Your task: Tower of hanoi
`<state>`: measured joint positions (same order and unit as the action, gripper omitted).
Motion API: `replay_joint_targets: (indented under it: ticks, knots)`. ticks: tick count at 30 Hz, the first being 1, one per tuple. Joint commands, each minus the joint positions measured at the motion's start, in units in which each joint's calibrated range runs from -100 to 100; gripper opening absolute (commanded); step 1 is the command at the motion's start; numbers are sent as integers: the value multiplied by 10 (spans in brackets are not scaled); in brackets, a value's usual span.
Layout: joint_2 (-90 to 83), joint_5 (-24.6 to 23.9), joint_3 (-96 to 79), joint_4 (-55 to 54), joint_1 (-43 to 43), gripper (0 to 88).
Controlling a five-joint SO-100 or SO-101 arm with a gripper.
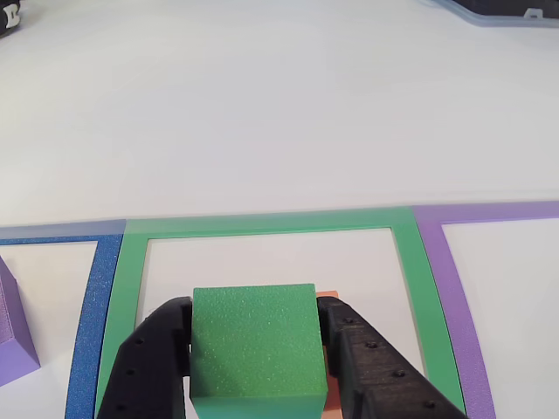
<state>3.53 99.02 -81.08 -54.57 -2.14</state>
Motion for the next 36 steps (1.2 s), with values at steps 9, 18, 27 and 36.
replay_joint_targets:
  ticks: [9, 18, 27, 36]
  knots:
    - [-163, 10, 51, 190, -15, 51]
    - [-291, 10, 137, 399, -38, 52]
    - [-391, 10, 295, 729, -99, 56]
    - [-413, 10, 546, 1101, -176, 55]
